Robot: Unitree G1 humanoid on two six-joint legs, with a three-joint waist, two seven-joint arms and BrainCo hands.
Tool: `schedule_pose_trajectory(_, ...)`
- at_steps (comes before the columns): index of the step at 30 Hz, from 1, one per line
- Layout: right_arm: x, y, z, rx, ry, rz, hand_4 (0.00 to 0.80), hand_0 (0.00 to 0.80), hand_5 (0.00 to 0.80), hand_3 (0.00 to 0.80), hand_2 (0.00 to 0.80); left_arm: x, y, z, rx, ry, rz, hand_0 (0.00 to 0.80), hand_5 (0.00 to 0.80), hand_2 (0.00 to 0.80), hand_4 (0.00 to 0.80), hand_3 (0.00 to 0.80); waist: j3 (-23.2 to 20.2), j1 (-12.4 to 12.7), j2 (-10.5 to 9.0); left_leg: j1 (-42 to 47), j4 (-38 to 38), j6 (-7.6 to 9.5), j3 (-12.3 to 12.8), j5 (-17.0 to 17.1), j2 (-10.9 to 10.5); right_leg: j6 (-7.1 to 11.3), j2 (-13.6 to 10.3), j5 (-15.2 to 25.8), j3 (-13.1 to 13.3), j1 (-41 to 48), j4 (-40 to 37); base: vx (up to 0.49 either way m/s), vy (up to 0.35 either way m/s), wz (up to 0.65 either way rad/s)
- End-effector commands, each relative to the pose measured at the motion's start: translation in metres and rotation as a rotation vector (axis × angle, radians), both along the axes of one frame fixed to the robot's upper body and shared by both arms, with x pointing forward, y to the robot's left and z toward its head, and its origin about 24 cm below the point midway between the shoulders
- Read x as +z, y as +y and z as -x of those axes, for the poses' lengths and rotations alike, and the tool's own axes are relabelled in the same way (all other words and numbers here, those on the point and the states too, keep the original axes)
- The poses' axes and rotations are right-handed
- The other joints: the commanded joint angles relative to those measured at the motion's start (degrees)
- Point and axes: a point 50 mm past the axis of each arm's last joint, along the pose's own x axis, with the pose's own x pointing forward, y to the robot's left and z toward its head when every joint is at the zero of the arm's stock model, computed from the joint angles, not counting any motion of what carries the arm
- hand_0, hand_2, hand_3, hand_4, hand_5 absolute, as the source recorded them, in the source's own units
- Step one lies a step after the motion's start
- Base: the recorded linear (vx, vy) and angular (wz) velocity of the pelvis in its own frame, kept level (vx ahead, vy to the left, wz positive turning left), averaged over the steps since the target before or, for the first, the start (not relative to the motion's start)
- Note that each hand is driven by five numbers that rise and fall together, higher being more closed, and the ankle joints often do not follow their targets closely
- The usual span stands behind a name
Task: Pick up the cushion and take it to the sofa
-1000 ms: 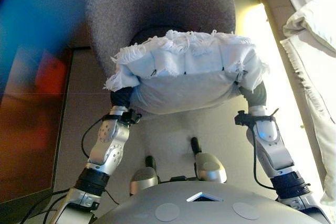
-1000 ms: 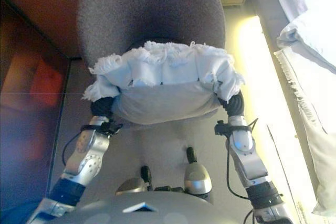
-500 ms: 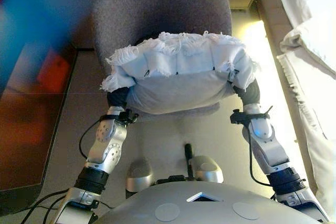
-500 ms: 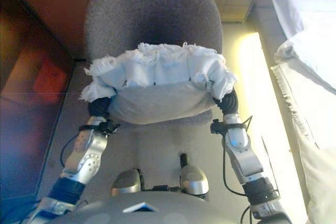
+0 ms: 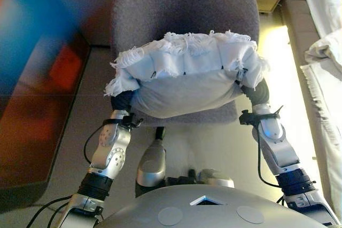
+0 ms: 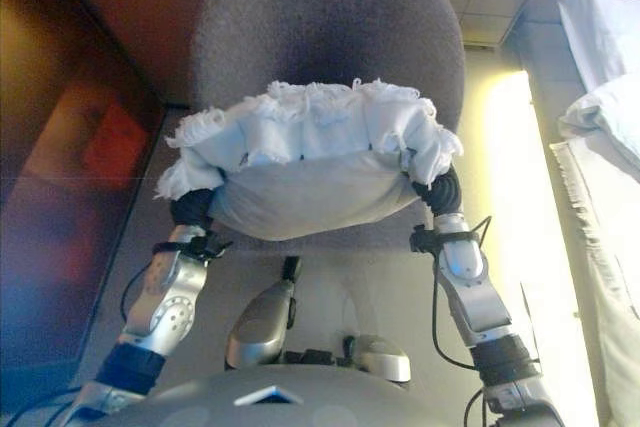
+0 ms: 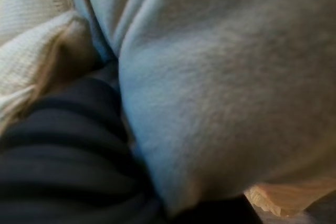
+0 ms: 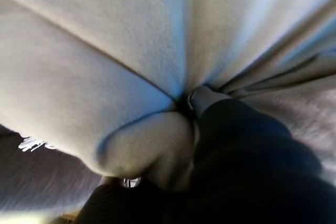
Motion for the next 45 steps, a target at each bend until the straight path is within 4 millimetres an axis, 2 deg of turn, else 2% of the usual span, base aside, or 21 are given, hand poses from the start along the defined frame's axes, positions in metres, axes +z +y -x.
schedule_pose_trajectory(1,0.05,0.023,-0.003,0.123,-0.243,-0.082,0.8,0.8,0.8,0.8,0.8,0.051,-0.021,-0.012,-0.103,-0.274,0.05,0.8,0.8,0.8,0.8,0.8,-6.94,-2.1,-2.49,-3.82,-6.94,1.8,-0.95,10.01,1.98,4.74,1.66,15.43,-10.63,5.83,5.51,0.384,0.133,-0.74)
schedule_pose_trajectory(2,0.049,0.024,0.0,0.12,-0.24,-0.098,0.8,0.8,0.8,0.8,0.8,0.051,-0.021,-0.009,-0.121,-0.28,0.03,0.8,0.8,0.8,0.8,0.8,-8.04,-1.46,-3.14,-3.7,-6.24,2.96,-0.43,9.45,1.16,6.68,1.26,20.95,-11.35,5.78,9.13,0.314,0.097,-0.41)
schedule_pose_trajectory(3,0.049,0.025,0.001,0.12,-0.242,-0.102,0.8,0.8,0.8,0.8,0.8,0.052,-0.021,-0.008,-0.127,-0.281,0.022,0.8,0.8,0.8,0.8,0.8,-8.43,-1.33,-3.38,-3.63,-6.01,3.38,-0.27,9.12,0.83,7.19,1.12,22.08,-11.77,5.34,10.68,0.402,0.138,-0.29)
schedule_pose_trajectory(4,0.047,0.028,0.003,0.118,-0.247,-0.111,0.8,0.8,0.8,0.8,0.8,0.051,-0.022,-0.006,-0.136,-0.281,0.009,0.8,0.8,0.8,0.8,0.8,-8.96,-1.47,-2.97,-2.07,-6.21,4.21,0.04,8.33,0.69,8.54,1.4,25.24,-13.16,2.77,15.44,0.405,0.167,-0.33)
schedule_pose_trajectory(5,0.044,0.03,0.003,0.114,-0.244,-0.117,0.8,0.8,0.8,0.8,0.8,0.051,-0.022,-0.006,-0.135,-0.276,0.001,0.8,0.8,0.8,0.8,0.8,-9.01,-2.08,-1.94,0.43,-6.72,4.75,-0.37,7.44,0.81,8.85,1.67,27.33,-15.11,-1.74,20.26,0.486,0.192,-0.21)
schedule_pose_trajectory(6,0.042,0.032,0.002,0.109,-0.236,-0.119,0.8,0.8,0.8,0.8,0.8,0.051,-0.022,-0.008,-0.133,-0.27,-0.001,0.8,0.8,0.8,0.8,0.8,-8.9,-2.85,-2.01,2.58,-7.49,5.06,-0.82,6.56,-0.18,8.72,1.23,26.61,-16.22,-4.89,21.55,0.417,0.162,0.06)
schedule_pose_trajectory(8,0.039,0.033,0.001,0.099,-0.228,-0.119,0.8,0.8,0.8,0.8,0.8,0.053,-0.019,-0.012,-0.137,-0.261,0.003,0.8,0.8,0.8,0.8,0.8,-8.49,-4.35,-2.04,5.21,-8.61,5.56,-1.43,6.09,-1.68,8.16,2.05,24.41,-18.38,-9.75,18.06,0.347,0.098,0.03)
schedule_pose_trajectory(9,0.039,0.033,0.002,0.098,-0.23,-0.119,0.8,0.8,0.8,0.8,0.8,0.053,-0.018,-0.013,-0.141,-0.262,0.002,0.8,0.8,0.8,0.8,0.8,-8.24,-4.96,-2.45,5.92,-8.85,5.66,-1.76,5.93,-2.48,8.02,1.5,23.82,-19.64,-10.49,16.13,0.318,0.03,-0.01)
schedule_pose_trajectory(11,0.04,0.031,0.004,0.095,-0.24,-0.122,0.8,0.8,0.8,0.8,0.8,0.053,-0.016,-0.011,-0.144,-0.256,0.001,0.8,0.8,0.8,0.8,0.8,-7.11,-6.46,-2.57,9.86,-9.75,5.58,-2.64,4.53,-3.5,7.37,-1.1,23.74,-24.33,-14.99,8.59,0.287,-0.046,0.29)
schedule_pose_trajectory(13,0.041,0.03,0.005,0.1,-0.257,-0.125,0.8,0.8,0.8,0.8,0.8,0.051,-0.017,-0.01,-0.143,-0.254,-0.01,0.8,0.8,0.8,0.8,0.8,-5.82,-8.11,-2.16,13.71,-11.06,5.17,-3.83,2.51,-3.2,6.94,-2.98,25.19,-26.13,-18.63,3.27,0.194,-0.105,0.22)
schedule_pose_trajectory(15,0.042,0.03,0.003,0.105,-0.266,-0.122,0.8,0.8,0.8,0.8,0.8,0.051,-0.018,-0.01,-0.141,-0.251,-0.018,0.8,0.8,0.8,0.8,0.8,-5.04,-9.18,-1.78,15.71,-11.73,4.91,-4.42,0.61,-2.41,6.96,-3.8,25.99,-25.64,-20.43,0.94,0.142,-0.104,0.33)
schedule_pose_trajectory(17,0.04,0.029,0.003,0.106,-0.25,-0.126,0.8,0.8,0.8,0.8,0.8,0.047,-0.018,-0.007,-0.143,-0.235,-0.014,0.8,0.8,0.8,0.8,0.8,-5.56,-9.31,-1.47,16.35,-12.08,4.71,-5.33,-0.1,-1.76,6.38,-3.42,23.36,-24.38,-18.38,-3.12,0.205,-0.118,0.45)
schedule_pose_trajectory(20,0.036,0.026,0.004,0.101,-0.215,-0.115,0.8,0.8,0.8,0.8,0.8,0.041,-0.018,0.0,-0.139,-0.204,0.004,0.8,0.8,0.8,0.8,0.8,-7.13,-8.68,-1.84,15.76,-12.17,4.23,-6.49,0.61,-1.99,5.93,-3.0,24.24,-22.83,-14.58,-9.52,0.144,-0.094,0.24)
schedule_pose_trajectory(27,0.033,0.031,0.003,0.124,-0.19,-0.077,0.8,0.8,0.8,0.8,0.8,0.034,-0.022,-0.001,-0.109,-0.171,0.047,0.8,0.8,0.8,0.8,0.8,-7.12,-7.78,-1.63,13.1,-12.25,3.28,-6.08,0.96,-1.38,5.39,-2.83,24.39,-22.41,-13.61,-13.19,0.022,-0.033,-0.08)
schedule_pose_trajectory(31,0.035,0.032,-0.001,0.123,-0.209,-0.063,0.8,0.8,0.8,0.8,0.8,0.038,-0.025,-0.005,-0.116,-0.198,0.043,0.8,0.8,0.8,0.8,0.8,-5.87,-7.47,-1.61,11.08,-12.26,3.13,-5.61,0.56,-0.93,5.33,-2.78,24.03,-22.48,-15.02,-13.85,-0.05,-0.013,-0.18)
schedule_pose_trajectory(39,0.052,0.042,-0.018,0.131,-0.307,-0.027,0.8,0.8,0.8,0.8,0.8,0.062,-0.042,-0.025,-0.14,-0.32,0.029,0.8,0.8,0.8,0.8,0.8,-0.07,-7.19,-1.69,5.56,-12.26,2.97,-5.35,1.84,-0.62,5.27,-2.97,24.92,-22.66,-20.04,-14.1,-0.145,-0.006,0.0)
schedule_pose_trajectory(45,0.064,0.052,-0.025,0.2,-0.351,-0.016,0.8,0.8,0.8,0.8,0.8,0.071,-0.045,-0.031,-0.104,-0.356,0.052,0.8,0.8,0.8,0.8,0.8,1.49,-6.53,-2.19,4.42,-12.26,2.97,-5.71,1.87,-0.75,5.24,-3.03,24.89,-23.12,-20.63,-14.49,-0.036,0.006,0.01)
